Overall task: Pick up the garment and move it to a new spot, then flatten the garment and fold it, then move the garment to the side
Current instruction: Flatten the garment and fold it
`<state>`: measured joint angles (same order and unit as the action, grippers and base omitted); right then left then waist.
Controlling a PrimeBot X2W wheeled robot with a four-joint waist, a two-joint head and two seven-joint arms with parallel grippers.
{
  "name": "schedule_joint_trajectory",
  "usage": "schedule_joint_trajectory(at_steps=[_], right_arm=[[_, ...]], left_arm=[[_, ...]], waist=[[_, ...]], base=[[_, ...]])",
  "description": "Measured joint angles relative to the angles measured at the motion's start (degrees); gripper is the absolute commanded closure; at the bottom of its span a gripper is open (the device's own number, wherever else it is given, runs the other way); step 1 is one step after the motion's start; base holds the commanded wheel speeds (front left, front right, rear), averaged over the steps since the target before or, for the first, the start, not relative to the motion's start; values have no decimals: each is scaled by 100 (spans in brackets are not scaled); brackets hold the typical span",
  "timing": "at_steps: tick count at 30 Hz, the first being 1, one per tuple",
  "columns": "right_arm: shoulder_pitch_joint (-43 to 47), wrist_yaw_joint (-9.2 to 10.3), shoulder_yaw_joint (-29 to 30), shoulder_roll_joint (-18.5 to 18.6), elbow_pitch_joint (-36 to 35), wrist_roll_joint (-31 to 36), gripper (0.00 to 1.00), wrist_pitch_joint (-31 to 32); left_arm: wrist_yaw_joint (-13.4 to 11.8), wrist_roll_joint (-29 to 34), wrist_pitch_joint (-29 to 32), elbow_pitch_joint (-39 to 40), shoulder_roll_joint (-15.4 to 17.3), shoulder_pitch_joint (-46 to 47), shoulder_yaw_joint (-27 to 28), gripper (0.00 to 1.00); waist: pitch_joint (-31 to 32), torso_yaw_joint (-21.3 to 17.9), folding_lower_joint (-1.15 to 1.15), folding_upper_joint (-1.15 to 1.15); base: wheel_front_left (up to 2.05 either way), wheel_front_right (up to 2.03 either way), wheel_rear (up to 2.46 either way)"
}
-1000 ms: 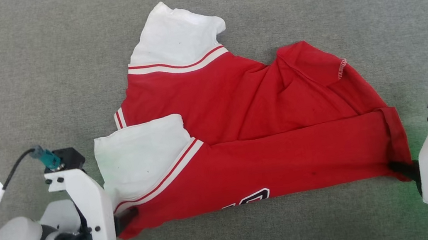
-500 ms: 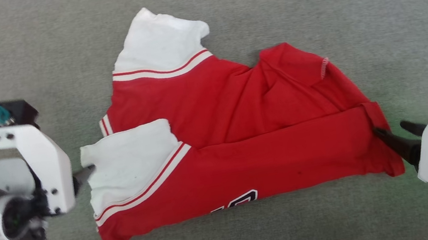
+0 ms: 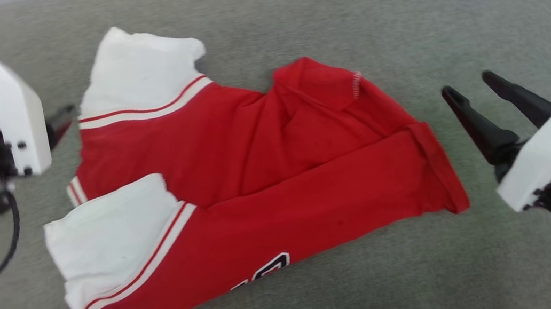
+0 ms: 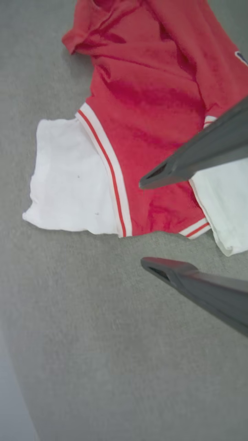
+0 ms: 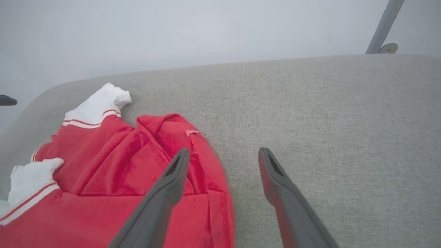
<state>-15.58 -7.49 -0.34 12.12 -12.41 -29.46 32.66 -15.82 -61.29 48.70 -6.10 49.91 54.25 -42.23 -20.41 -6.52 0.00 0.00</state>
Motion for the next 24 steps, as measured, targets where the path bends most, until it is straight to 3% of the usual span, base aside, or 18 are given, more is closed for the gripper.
schedule_joint_trajectory(at_steps=[11, 15, 24], right_arm=[[-326, 0, -736, -178, 360, 326, 0, -1507], [-385, 0, -900, -220, 424, 398, 0, -1848], [-441, 0, -953, -360, 320, 537, 0, -2621]], left_arm=[[1069, 468, -598, -1972, -705, 1121, -142, 0], [1315, 547, -711, -2654, -884, 1340, -221, 0], [1591, 666, -824, -3819, -1161, 1658, -339, 0]], waist=[[-311, -612, 0, 0], [-430, -804, 0, 0], [-637, -1066, 0, 0]], base=[[0, 0, 0], [0, 0, 0], [0, 0, 0]])
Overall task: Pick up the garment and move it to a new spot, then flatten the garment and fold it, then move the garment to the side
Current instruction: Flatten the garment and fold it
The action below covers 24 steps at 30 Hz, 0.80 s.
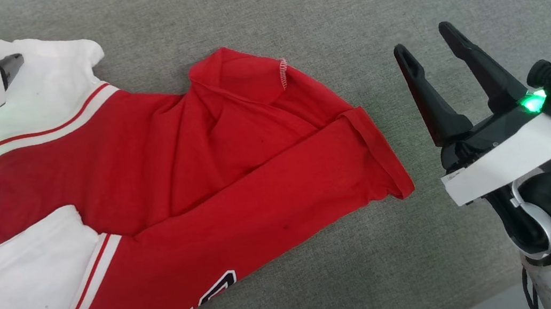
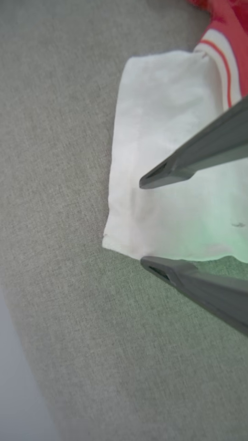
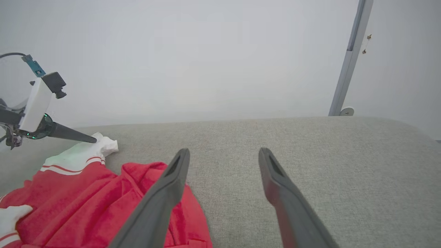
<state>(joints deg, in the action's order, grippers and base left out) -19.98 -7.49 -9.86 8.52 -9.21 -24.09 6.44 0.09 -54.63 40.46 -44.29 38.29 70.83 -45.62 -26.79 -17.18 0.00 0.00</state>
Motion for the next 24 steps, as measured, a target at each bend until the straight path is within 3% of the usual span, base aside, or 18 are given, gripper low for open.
schedule_joint_trajectory(at_steps=[6, 7, 8, 14, 24], right_arm=[[5, 0, -57, -31, -20, -5, 0, 12], [4, 0, -88, -26, -14, -16, 0, 77], [-1, 0, -133, -9, -3, -40, 0, 176], [-413, 0, -397, 183, 202, -125, 0, 864], [-2209, 0, -1328, 497, 1372, -552, 0, 2617]], left_arm=[[41, 31, -21, -508, -119, 92, -35, 0], [42, 31, 32, -600, -164, 112, -54, 16], [52, 31, 136, -681, -202, 165, -82, 100], [89, 29, 202, -896, -486, 460, -120, 100], [305, 100, -73, -1274, -1036, 891, -221, 100]], waist=[[-69, -48, 0, 0], [-83, -48, 0, 0], [-95, -45, 0, 0], [-223, 85, 0, 0], [-411, 540, 0, 0]], base=[[0, 0, 0], [0, 0, 0], [0, 0, 0], [0, 0, 0], [0, 0, 0]])
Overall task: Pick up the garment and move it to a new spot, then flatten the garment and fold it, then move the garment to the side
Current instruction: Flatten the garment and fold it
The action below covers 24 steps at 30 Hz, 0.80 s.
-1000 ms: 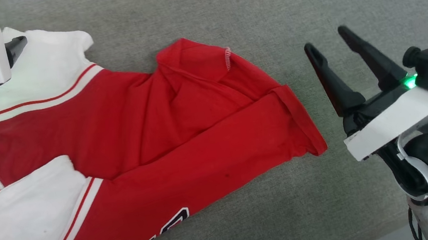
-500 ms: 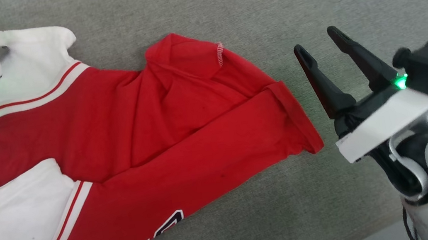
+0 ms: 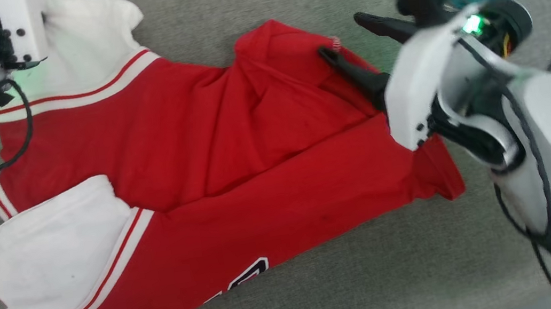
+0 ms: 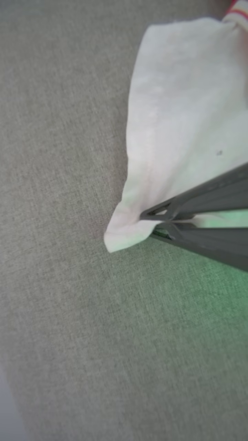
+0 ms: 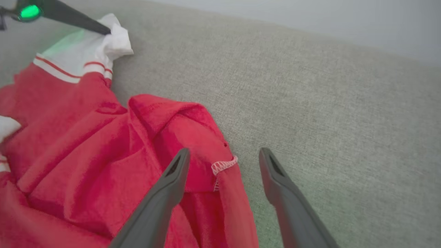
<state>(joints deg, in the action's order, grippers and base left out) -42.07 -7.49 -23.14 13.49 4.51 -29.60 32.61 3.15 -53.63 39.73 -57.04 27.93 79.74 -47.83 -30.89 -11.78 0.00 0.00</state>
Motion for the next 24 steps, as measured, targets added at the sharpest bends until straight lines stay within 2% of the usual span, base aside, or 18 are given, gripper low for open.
schedule_joint_trajectory(at_steps=[5, 10, 11, 12, 18, 24], right_arm=[[-845, -1, -534, 91, 777, -137, 0, 657], [-1440, 1, -973, -115, 1657, -522, 0, 1111], [-1560, 0, -1058, -124, 1791, -554, 22, 1166], [-1674, 0, -1148, -123, 1907, -573, 100, 1232], [-1872, 0, -1213, -153, 2366, -905, 100, 1101], [-1839, -1, -1149, 134, 2376, -1095, 100, 761]], left_arm=[[98, -1, -130, -172, -178, 133, -8, 100], [183, -31, -276, -344, -290, 222, 4, 100], [198, -35, -301, -371, -310, 226, 10, 100], [207, -37, -333, -400, -335, 229, 15, 100], [291, -119, -455, -549, -439, 254, 37, 100], [349, -237, -495, -584, -442, 262, 47, 100]], waist=[[-74, 180, 0, 0], [-119, 297, 0, 0], [-121, 314, 0, 0], [-120, 334, 0, 0], [-43, 458, 0, 0], [179, 572, 0, 0]], base=[[0, 0, 0], [0, 0, 0], [0, 0, 0], [0, 0, 0], [0, 0, 0], [0, 0, 0]])
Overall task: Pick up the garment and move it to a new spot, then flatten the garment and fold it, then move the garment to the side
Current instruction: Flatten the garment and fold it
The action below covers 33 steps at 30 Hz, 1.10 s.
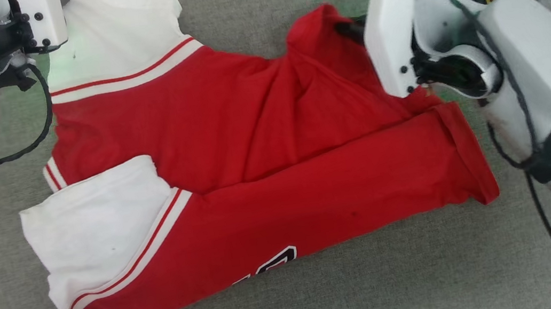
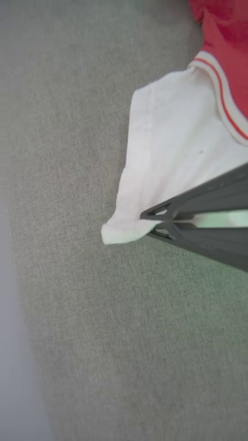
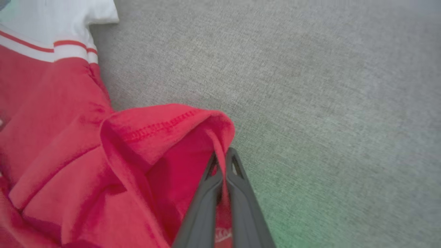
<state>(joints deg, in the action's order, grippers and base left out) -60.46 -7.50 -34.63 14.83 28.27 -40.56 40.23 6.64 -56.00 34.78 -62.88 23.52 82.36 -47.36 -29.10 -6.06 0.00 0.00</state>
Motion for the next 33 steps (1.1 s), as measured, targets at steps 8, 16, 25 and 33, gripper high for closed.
schedule_joint_trajectory(at_steps=[8, 16, 25, 33], right_arm=[[442, 0, 202, 470, -445, -133, 100, -431], [1092, 0, 646, 944, -1246, -130, 100, -742], [2206, 0, 1393, 1271, -2225, -121, 100, -665], [3282, 1, 2227, 1190, -2835, -5, 100, -318]], left_arm=[[44, -163, 174, 221, 125, -15, 19, 100], [48, -272, 475, 811, 414, -355, -37, 100], [-525, -400, 899, 2663, 1136, -1204, -67, 100], [-1997, -714, 1450, 5632, 2301, -2661, -2, 100]], waist=[[371, 159, 0, 0], [759, 351, 0, 0], [1036, 546, 0, 0], [1095, 604, 0, 0]], base=[[0, 0, 0], [0, 0, 0], [0, 0, 0], [0, 0, 0]])
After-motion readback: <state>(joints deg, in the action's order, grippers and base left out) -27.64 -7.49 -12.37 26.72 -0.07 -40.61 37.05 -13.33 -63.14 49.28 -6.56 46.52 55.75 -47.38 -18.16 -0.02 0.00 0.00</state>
